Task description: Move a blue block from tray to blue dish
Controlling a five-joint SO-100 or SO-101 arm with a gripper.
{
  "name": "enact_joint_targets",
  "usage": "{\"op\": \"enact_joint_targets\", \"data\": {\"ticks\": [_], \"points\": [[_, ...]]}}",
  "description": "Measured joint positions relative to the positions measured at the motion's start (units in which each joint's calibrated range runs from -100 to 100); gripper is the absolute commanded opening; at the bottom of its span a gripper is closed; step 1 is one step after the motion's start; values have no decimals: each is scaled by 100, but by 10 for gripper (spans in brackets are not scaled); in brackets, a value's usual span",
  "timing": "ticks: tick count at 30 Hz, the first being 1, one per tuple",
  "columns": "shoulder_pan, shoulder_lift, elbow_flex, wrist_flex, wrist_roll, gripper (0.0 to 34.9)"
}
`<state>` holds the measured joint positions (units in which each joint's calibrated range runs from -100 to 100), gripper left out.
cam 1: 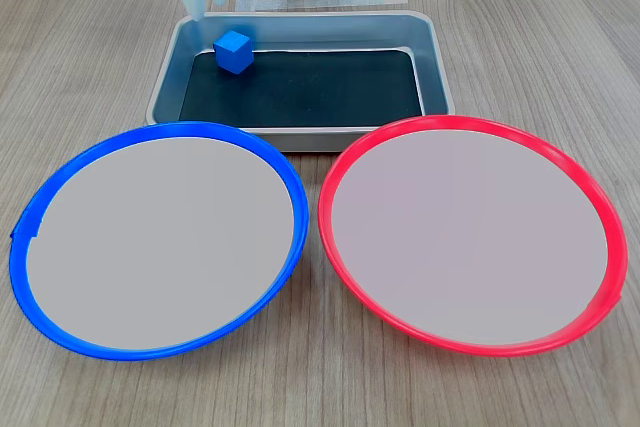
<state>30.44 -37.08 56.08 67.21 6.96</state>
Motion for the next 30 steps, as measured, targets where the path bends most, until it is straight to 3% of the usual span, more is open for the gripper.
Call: {"op": "enact_joint_targets", "data": {"ticks": [30], "points": [[-549,708,517,-759,-596,149]]}}
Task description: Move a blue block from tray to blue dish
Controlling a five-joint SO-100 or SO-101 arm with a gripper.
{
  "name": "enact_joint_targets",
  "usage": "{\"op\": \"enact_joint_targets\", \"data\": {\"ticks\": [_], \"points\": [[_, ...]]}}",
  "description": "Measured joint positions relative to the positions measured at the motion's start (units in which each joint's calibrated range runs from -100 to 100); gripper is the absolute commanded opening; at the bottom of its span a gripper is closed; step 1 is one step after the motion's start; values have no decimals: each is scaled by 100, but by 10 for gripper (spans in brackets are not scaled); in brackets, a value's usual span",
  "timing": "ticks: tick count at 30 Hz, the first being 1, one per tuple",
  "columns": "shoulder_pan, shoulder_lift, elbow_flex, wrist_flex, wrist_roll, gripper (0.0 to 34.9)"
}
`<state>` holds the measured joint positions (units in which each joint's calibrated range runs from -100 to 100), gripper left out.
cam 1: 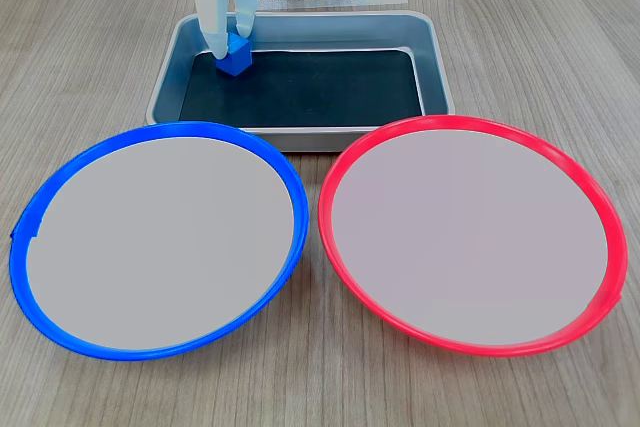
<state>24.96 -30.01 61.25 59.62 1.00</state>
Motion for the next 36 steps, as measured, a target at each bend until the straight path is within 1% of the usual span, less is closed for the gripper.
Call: {"op": "enact_joint_targets", "data": {"ticks": [4,7,8,9,14,16,18,20,21,23,24,25,26,27,28,30,31,32,34,36], "points": [[18,9,127,-188,-29,136],[18,9,272,-400,-15,80],[18,9,290,-440,-15,55],[18,34,345,-579,-15,4],[18,68,345,-734,-5,2],[-9,68,-18,-555,0,2],[-177,68,-263,-383,-54,2],[-469,102,-898,-285,-171,2],[-655,256,-1851,-375,-278,2],[-823,537,-2595,-546,-357,3],[-920,801,-3022,-848,-376,9],[-1009,1032,-3303,-971,-391,27],[-1071,1373,-3566,-1444,-391,38],[-1080,1611,-3684,-1688,-386,61],[-1080,1893,-3766,-2064,-317,74],[-1142,2225,-3811,-2545,-259,112],[-1195,2421,-3820,-2790,-176,140],[-1257,2600,-3820,-3018,-107,160],[-1283,2907,-3730,-3409,34,195],[-1230,2967,-3521,-3760,132,217]]}}
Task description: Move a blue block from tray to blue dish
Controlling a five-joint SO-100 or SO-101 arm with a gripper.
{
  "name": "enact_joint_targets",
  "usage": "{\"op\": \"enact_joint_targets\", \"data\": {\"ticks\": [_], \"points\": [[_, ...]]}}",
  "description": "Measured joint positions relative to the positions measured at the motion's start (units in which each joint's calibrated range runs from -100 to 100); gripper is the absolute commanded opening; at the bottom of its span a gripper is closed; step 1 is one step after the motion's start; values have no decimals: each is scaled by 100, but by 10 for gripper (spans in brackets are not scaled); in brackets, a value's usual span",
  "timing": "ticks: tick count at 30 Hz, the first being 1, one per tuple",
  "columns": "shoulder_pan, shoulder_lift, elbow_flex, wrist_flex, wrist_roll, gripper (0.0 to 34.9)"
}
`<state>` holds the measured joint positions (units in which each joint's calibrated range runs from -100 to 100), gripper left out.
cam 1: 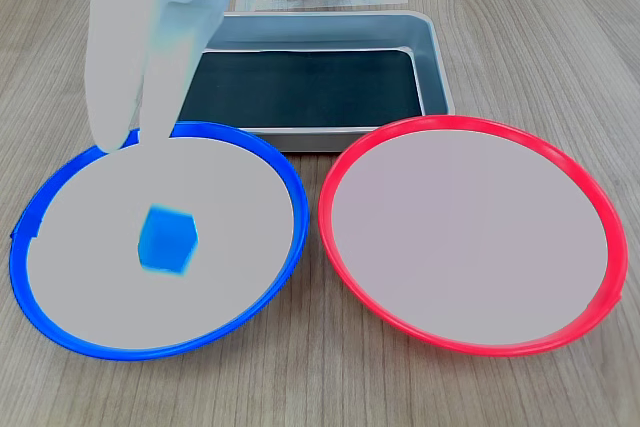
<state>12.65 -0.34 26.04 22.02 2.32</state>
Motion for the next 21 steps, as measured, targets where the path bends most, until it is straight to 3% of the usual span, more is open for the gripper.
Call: {"op": "enact_joint_targets", "data": {"ticks": [2,3,5,6,9,13,16,18,21], "points": [[-88,9,290,-326,93,199],[-115,0,408,-432,93,158],[-124,-145,744,-661,93,31],[-97,-324,935,-775,83,3],[-239,-1304,1760,-1330,-161,3],[-451,-3154,3230,-1444,-454,2],[-752,-4859,4465,-791,-557,2],[-991,-6658,5880,82,-547,2],[-1009,-7783,6733,734,-469,2]]}}
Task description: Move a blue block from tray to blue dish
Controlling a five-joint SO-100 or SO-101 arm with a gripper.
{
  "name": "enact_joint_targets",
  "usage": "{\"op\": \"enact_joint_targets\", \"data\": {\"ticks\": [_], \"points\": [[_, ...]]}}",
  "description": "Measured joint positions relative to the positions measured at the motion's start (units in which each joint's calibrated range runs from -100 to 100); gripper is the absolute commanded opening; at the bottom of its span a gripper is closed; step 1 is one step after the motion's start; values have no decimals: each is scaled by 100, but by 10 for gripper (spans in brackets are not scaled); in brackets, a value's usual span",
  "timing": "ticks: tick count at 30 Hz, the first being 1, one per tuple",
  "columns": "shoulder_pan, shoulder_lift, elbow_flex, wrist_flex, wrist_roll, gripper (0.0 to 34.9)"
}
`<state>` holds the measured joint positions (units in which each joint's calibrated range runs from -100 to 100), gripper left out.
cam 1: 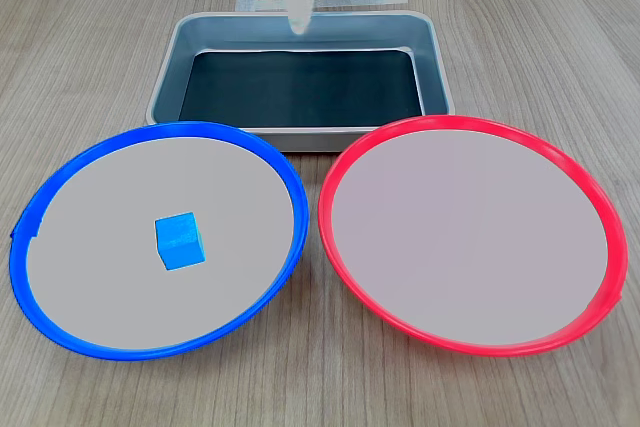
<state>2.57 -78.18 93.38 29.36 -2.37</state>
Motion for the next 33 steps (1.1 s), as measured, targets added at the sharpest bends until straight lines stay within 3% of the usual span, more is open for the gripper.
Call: {"op": "enact_joint_targets", "data": {"ticks": [3,6,7,8,10,33], "points": [[-53,-1722,653,1354,127,2],[-97,-1969,653,1697,127,3],[-115,-2046,653,1729,127,30],[-115,-2055,653,1762,122,36],[-97,-1986,662,1794,122,4],[-97,-2063,662,1803,122,4]]}}
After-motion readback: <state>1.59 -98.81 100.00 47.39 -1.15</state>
